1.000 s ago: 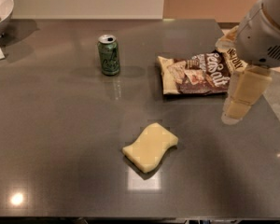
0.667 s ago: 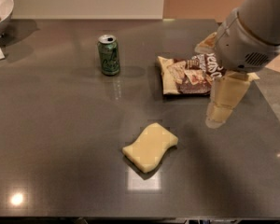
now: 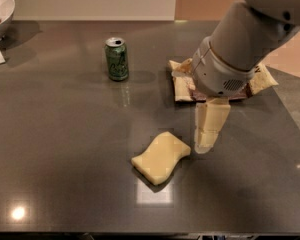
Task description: Move sponge near brown chip bag
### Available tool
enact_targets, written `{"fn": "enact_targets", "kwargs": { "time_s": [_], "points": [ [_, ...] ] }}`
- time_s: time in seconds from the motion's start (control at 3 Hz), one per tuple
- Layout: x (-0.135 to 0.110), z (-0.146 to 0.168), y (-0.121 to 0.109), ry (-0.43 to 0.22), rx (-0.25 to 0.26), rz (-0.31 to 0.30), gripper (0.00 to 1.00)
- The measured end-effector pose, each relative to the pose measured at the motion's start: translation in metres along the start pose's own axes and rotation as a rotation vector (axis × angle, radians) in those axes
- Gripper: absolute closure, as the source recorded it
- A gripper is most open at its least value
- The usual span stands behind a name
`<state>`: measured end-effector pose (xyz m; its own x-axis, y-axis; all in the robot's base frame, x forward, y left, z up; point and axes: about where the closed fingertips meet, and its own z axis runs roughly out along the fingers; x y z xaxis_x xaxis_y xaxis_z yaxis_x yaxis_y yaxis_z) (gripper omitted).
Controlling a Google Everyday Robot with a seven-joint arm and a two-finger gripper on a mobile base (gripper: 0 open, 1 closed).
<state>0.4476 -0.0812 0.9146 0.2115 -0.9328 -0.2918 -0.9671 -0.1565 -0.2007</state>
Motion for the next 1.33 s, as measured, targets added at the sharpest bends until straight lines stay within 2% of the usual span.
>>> {"fn": "enact_targets", "kwargs": {
  "time_s": [0.33,1.0,1.33],
  "points": [
    [-0.012,0.026,0.010,-0.015,-0.067,-0.074,0.00],
    [-0.013,0.065,0.032,-0.025,-0.175,-0.140,0.00],
    [-0.013,0.078,0.042,-0.020,-0.214,-0.167,0.15]
  ]
}}
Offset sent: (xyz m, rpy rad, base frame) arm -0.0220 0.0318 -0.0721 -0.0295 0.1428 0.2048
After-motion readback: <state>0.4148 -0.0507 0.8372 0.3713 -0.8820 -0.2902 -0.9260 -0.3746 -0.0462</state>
